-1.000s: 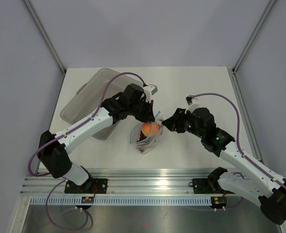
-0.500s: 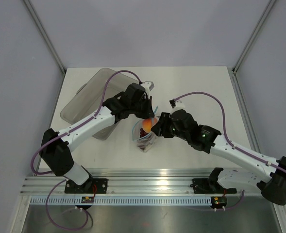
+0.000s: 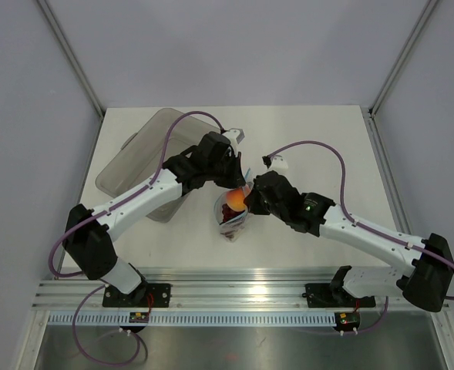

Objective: Place the food in the zip-top bag and seal the zipper
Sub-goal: Zip the zipper food storage bag at the center of the board.

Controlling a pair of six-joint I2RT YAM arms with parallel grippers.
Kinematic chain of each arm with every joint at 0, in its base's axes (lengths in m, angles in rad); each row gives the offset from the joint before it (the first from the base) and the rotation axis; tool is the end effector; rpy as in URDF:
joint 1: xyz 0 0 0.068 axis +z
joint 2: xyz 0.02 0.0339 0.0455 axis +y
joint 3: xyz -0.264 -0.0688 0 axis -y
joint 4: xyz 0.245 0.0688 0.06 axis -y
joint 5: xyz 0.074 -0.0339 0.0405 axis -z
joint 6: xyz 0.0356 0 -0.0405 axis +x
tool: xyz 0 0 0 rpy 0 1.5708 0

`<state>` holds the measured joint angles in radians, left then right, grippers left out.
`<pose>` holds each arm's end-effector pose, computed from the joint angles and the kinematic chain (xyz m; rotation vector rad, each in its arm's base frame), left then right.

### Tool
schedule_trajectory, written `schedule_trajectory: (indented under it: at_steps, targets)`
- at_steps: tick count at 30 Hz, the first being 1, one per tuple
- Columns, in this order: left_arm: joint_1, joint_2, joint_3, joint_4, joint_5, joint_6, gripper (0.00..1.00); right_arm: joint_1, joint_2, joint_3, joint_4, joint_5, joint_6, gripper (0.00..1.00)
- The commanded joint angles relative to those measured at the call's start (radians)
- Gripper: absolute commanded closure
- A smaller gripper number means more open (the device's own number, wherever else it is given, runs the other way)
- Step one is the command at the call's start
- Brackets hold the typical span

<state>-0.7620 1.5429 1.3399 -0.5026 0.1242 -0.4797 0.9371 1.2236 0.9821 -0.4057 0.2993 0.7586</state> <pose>0.2487 -0.2434 0.3159 0.4052 2.3628 -0.7649 0.1675 0.2102 0.2963 -0.0324 2.2544 0.6148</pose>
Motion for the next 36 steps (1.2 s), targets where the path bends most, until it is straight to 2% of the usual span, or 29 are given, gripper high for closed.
schedule_trajectory:
  at_steps: [1, 8, 9, 10, 11, 12, 15, 17, 20, 21, 24, 29, 30, 31, 33, 34, 36]
  targets:
    - [0.000, -0.038, 0.010, 0.075, 0.014, 0.001, 1.00, 0.011, 0.008, 0.043, -0.009, 0.078, 0.010, 0.99]
    - [0.000, -0.041, 0.011, 0.070, 0.044, 0.039, 0.99, 0.009, 0.001, 0.033, 0.010, 0.070, 0.016, 1.00]
    - [0.000, -0.038, 0.027, 0.053, 0.052, 0.047, 0.89, 0.009, -0.007, 0.029, 0.014, 0.072, 0.016, 1.00]
    - [0.000, -0.038, 0.034, 0.043, 0.052, 0.055, 0.72, 0.009, -0.010, 0.027, 0.016, 0.072, 0.019, 1.00]
    - [0.000, -0.041, 0.041, 0.033, 0.048, 0.068, 0.48, 0.009, -0.019, 0.024, 0.018, 0.072, 0.021, 1.00]
    - [0.000, -0.055, 0.044, 0.026, 0.037, 0.076, 0.36, 0.011, -0.024, 0.024, 0.019, 0.072, 0.022, 1.00]
    - [0.000, -0.110, 0.035, 0.000, 0.008, 0.110, 0.23, 0.011, -0.044, 0.017, 0.021, 0.073, 0.025, 1.00]
    - [0.001, -0.145, 0.009, -0.002, -0.009, 0.131, 0.21, 0.009, -0.053, 0.015, 0.021, 0.074, 0.027, 1.00]
    - [0.003, -0.207, -0.039, -0.008, -0.021, 0.153, 0.30, 0.009, -0.061, 0.013, 0.024, 0.069, 0.025, 1.00]
    - [0.003, -0.219, -0.051, -0.011, -0.021, 0.159, 0.40, 0.011, -0.064, 0.010, 0.025, 0.069, 0.025, 1.00]
    - [0.006, -0.247, -0.096, -0.020, -0.046, 0.176, 0.55, 0.011, -0.067, 0.003, 0.037, 0.064, 0.022, 1.00]
    - [0.013, -0.233, -0.145, -0.013, -0.005, 0.211, 0.54, 0.012, -0.068, -0.008, 0.050, 0.057, 0.022, 1.00]
    - [0.013, -0.225, -0.150, -0.014, 0.006, 0.216, 0.57, 0.011, -0.072, -0.011, 0.053, 0.057, 0.022, 1.00]
    - [0.013, -0.215, -0.153, -0.016, 0.020, 0.222, 0.70, 0.011, -0.072, -0.013, 0.054, 0.054, 0.022, 1.00]
    - [0.013, -0.188, -0.162, -0.005, 0.075, 0.224, 0.83, 0.011, -0.073, -0.019, 0.061, 0.052, 0.021, 1.00]
    - [0.013, -0.182, -0.162, -0.001, 0.089, 0.216, 0.96, 0.012, -0.076, -0.022, 0.062, 0.054, 0.021, 1.00]
    - [0.013, -0.158, -0.162, 0.003, 0.121, 0.210, 1.00, 0.012, -0.078, -0.025, 0.067, 0.052, 0.022, 1.00]
